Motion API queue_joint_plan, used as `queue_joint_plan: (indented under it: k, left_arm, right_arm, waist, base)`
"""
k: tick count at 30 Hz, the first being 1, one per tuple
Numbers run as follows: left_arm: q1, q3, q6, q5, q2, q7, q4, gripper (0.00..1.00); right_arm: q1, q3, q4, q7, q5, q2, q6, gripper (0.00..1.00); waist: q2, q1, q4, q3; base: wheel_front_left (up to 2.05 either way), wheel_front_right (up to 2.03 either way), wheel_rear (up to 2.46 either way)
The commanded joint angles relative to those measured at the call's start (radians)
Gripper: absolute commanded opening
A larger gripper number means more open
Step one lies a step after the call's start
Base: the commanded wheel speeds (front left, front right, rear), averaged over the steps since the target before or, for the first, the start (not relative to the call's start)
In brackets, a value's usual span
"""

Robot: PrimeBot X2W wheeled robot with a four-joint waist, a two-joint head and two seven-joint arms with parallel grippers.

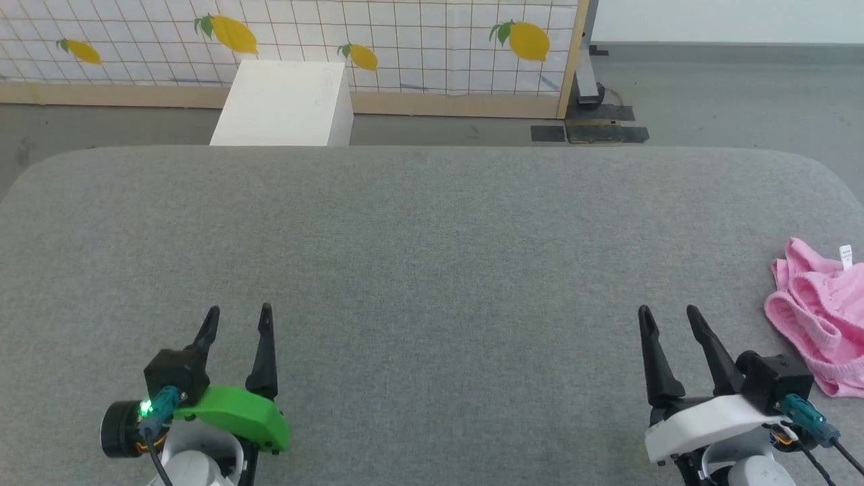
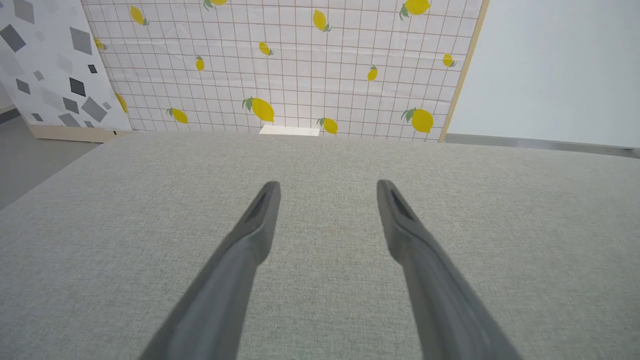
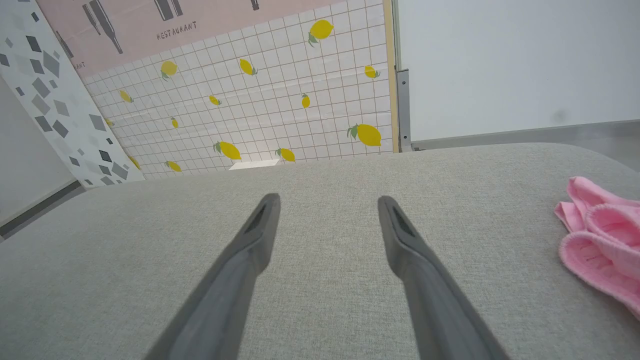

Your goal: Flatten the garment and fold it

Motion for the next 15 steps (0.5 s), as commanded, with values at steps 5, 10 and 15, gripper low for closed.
queue_joint_plan:
  k: [5, 10, 15]
  left_arm:
    - [0.009, 0.001, 0.0, -0.009, -0.001, 0.002, 0.021, 0.0]
    - [0.008, 0.001, 0.0, -0.008, -0.002, 0.002, 0.02, 0.0]
    - [0.012, 0.005, -0.001, 0.002, -0.007, 0.011, 0.01, 0.0]
  right_arm:
    - [0.0, 0.001, -0.001, 0.0, 0.0, 0.0, 0.0, 0.0]
    - [0.0, 0.001, -0.001, 0.001, 0.0, 0.0, 0.0, 0.0]
    - [0.002, 0.0, -0.01, 0.01, -0.008, 0.0, 0.0, 0.0]
  waist:
    - [0.0, 0.0, 0.0, -0.001]
    - [0.0, 0.0, 0.0, -0.001]
    - [0.0003, 0.0, -0.001, -0.002]
  base:
    - [0.0, 0.0, 0.0]
    - [0.0, 0.0, 0.0]
    - [0.0, 0.0, 0.0]
